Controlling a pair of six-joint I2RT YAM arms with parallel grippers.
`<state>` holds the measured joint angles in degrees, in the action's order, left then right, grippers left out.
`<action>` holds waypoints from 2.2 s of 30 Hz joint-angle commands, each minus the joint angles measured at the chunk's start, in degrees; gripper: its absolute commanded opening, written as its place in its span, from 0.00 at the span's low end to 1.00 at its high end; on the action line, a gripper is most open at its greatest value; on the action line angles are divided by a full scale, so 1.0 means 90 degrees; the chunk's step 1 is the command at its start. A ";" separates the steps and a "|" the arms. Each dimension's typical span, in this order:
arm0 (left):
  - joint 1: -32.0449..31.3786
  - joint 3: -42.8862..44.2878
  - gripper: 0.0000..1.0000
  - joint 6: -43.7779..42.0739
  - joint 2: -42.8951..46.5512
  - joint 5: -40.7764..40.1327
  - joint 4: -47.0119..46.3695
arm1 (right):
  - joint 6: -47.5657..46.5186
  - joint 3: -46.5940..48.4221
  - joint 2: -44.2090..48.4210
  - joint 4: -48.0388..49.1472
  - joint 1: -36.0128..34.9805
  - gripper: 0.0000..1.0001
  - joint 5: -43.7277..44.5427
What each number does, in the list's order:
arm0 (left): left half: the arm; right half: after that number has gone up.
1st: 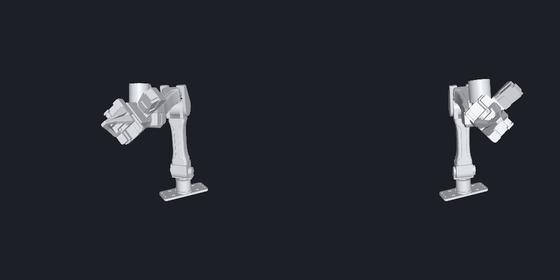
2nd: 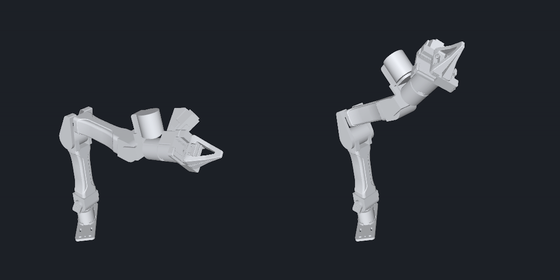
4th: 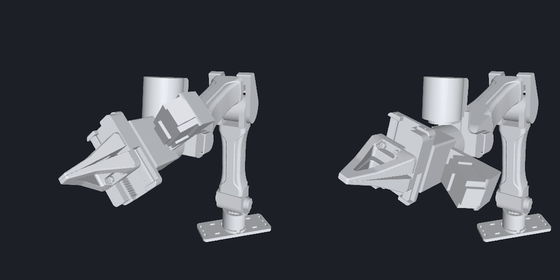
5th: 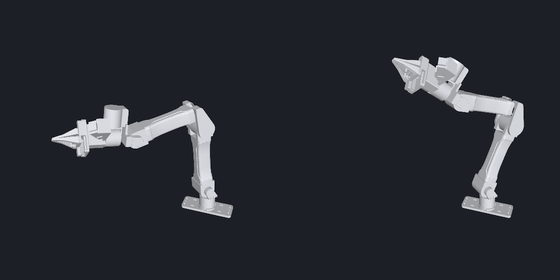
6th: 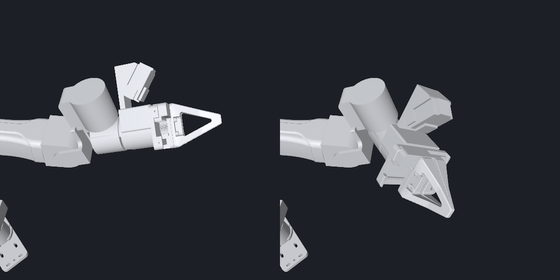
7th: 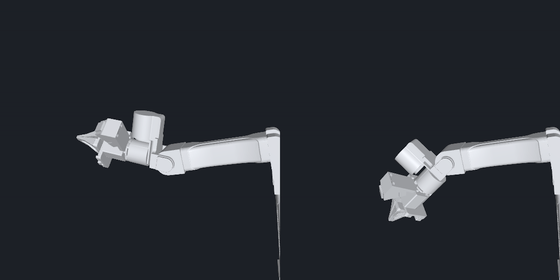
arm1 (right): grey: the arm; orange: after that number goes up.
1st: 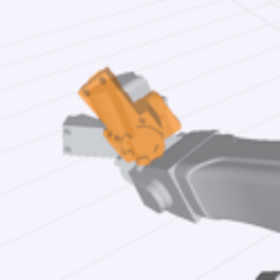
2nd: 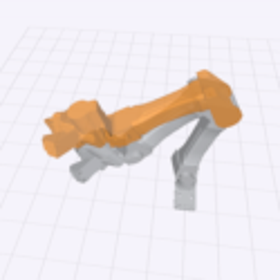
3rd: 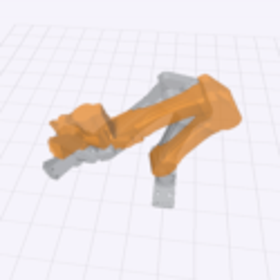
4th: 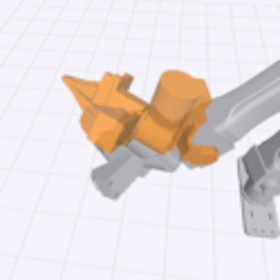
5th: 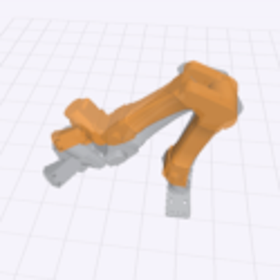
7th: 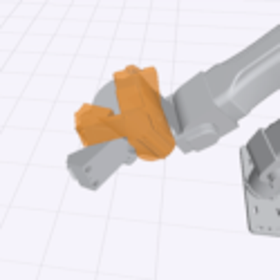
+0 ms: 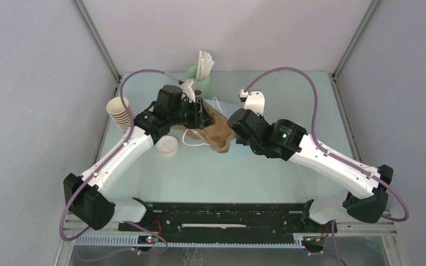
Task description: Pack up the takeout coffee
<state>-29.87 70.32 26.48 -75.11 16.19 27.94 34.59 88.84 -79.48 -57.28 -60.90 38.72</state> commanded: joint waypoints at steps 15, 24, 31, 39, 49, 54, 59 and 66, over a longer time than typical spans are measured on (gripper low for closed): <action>-0.0875 0.0701 0.00 -0.0432 -0.0057 -0.2224 0.0368 | 0.0454 -0.0383 0.0368 0.0001 -0.0001 0.23 0.0185; -0.0871 0.0357 0.00 -0.0150 0.0147 -0.2309 0.0018 | 0.0550 -0.0593 0.0461 0.0041 0.0107 0.27 0.0052; -0.0946 0.0358 0.00 -0.0006 -0.0141 -0.1868 -0.0320 | 0.0367 -0.0513 0.0462 0.0277 0.0090 0.21 -0.0104; -0.1115 0.0536 0.00 -0.0051 -0.0485 -0.1889 -0.0362 | 0.0267 -0.0323 0.0456 0.0359 0.0108 0.04 -0.0188; -0.1162 0.0512 0.00 -0.0207 -0.0723 -0.1084 -0.0584 | 0.0307 -0.0635 0.0753 0.0700 0.0542 0.00 -0.0986; -0.1292 0.0392 0.00 -0.0141 -0.0440 -0.1622 -0.0516 | 0.0291 -0.0862 0.0928 0.0927 0.0901 0.00 -0.1520; -0.1647 0.0361 0.00 0.0010 -0.0123 -0.2374 -0.0349 | 0.0336 -0.1059 0.0965 0.1103 0.1153 0.00 -0.1838; -0.1914 0.0599 0.00 0.0134 -0.0496 -0.2754 -0.0192 | 0.0549 -0.1184 0.1146 0.1268 0.1244 0.00 -0.2182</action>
<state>-45.25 73.95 25.91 -78.89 -6.55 26.37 37.30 78.78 -71.64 -49.89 -50.09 21.69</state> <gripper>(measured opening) 0.436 0.006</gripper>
